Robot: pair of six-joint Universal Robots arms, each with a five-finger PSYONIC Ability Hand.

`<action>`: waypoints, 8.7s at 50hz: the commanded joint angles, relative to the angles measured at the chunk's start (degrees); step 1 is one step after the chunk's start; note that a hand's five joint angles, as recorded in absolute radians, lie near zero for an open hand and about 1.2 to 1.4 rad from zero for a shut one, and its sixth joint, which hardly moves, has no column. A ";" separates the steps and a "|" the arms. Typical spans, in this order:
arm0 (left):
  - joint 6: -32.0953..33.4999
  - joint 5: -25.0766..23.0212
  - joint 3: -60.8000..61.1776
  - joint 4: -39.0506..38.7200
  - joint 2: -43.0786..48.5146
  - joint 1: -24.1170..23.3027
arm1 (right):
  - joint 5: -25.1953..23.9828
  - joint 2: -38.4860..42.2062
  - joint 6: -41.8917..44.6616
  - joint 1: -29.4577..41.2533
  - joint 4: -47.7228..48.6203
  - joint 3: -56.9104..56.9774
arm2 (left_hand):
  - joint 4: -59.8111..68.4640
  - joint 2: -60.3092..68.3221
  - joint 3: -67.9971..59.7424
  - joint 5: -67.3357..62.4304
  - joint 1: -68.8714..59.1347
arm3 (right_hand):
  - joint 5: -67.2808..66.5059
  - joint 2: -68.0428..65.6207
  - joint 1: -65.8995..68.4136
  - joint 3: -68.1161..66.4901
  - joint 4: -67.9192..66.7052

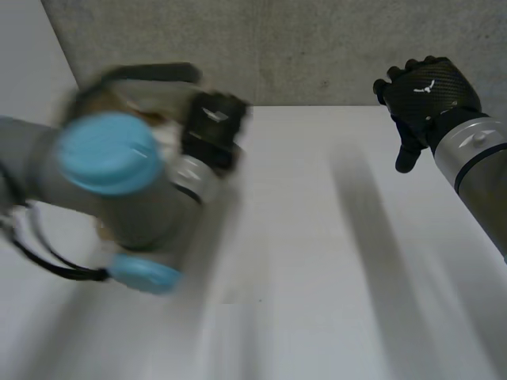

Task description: Fold the shorts.

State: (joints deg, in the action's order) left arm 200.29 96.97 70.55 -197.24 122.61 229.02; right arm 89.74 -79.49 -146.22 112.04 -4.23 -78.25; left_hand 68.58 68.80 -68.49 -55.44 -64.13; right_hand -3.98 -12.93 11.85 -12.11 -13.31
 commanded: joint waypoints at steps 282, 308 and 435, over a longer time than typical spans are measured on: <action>7.75 -11.54 39.14 38.77 -44.47 11.98 | -6.42 -8.57 10.51 1.87 -21.52 -18.96 | 11.42 11.20 -11.51 -14.56 -15.87 | -66.02 -67.07 68.15 -67.89 -66.69; 25.31 -3.99 2.17 5.49 -6.95 12.59 | 3.86 9.27 9.91 2.74 5.96 3.34 | 11.42 11.20 -11.51 -14.56 -15.87 | -66.02 -67.07 68.15 -67.89 -66.69; 12.94 2.08 27.54 8.01 -19.34 7.58 | -2.02 6.98 13.68 2.04 -15.20 -4.45 | 11.42 11.20 -11.51 -14.56 -15.87 | -66.02 -67.07 68.15 -67.89 -66.69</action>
State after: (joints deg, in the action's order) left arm 212.91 99.19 99.70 -191.19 100.40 235.94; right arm 88.05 -75.32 -132.38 114.08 -19.70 -81.76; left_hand 68.63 68.87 -68.74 -57.09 -65.13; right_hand -55.32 -67.21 55.80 -67.68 -68.30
